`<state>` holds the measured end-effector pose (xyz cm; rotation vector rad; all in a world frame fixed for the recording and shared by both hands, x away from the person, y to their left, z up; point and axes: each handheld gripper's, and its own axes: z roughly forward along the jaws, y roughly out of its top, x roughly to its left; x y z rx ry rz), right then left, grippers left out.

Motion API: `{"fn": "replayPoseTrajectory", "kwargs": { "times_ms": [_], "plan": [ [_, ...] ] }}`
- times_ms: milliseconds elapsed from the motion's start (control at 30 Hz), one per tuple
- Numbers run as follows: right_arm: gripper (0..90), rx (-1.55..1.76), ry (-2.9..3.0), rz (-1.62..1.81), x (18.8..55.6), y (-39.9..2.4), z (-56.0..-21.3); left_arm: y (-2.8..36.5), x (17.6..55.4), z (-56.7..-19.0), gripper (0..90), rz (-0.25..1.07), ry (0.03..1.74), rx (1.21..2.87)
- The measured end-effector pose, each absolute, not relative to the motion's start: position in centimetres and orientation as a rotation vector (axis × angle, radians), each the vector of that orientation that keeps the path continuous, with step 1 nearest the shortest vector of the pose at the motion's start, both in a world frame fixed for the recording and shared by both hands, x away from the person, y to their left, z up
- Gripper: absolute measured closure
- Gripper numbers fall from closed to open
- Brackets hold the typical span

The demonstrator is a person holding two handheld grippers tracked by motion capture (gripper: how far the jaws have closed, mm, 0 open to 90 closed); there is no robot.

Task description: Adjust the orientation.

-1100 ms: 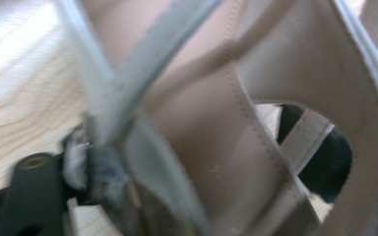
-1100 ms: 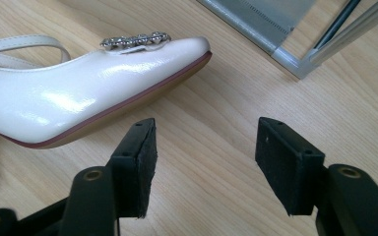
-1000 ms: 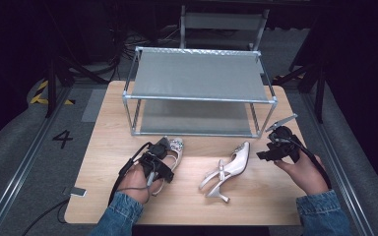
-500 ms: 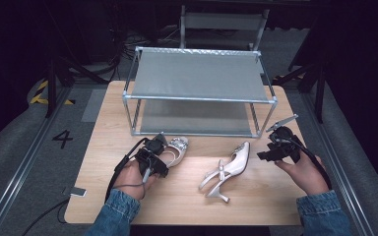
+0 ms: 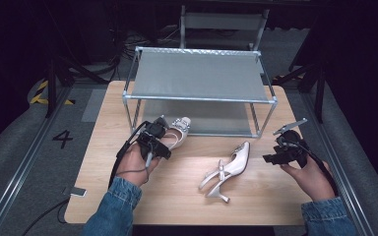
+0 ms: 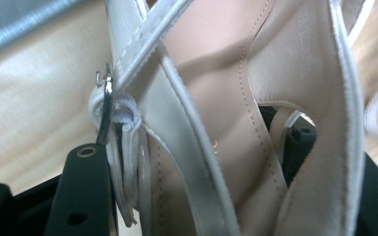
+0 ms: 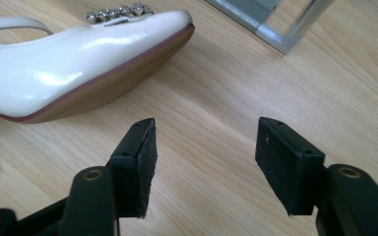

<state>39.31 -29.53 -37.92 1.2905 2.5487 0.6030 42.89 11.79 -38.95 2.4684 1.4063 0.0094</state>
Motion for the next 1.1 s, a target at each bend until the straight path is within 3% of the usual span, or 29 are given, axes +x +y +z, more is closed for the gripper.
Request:
{"fn": "replayPoseTrajectory", "kwargs": {
  "times_ms": [600, 733, 767, 967, 1100],
  "plan": [
    [41.1, 1.372, 2.494, 0.581, 36.1, -32.1, -38.3, 10.4, 49.5, -40.5, 41.6, 0.033, 1.426, 2.403],
    [41.0, 1.384, 2.487, 0.57, 35.6, -32.4, -38.4, 10.3, 51.0, -41.5, 41.5, -0.004, 1.337, 2.452],
    [41.0, 1.385, 2.487, 0.567, 35.4, -32.4, -38.4, 9.7, 50.6, -41.6, 41.5, -0.006, 1.47, 2.386],
    [41.0, 1.4, 2.478, 0.557, 34.9, -32.8, -38.6, 8.7, 51.4, -42.8, 40.6, 0.094, 1.432, 2.472],
    [40.9, 1.402, 2.479, 0.549, 34.8, -32.8, -38.7, 8.5, 51.4, -42.9, 35.0, 0.042, 1.421, 2.441]
  ]
}}
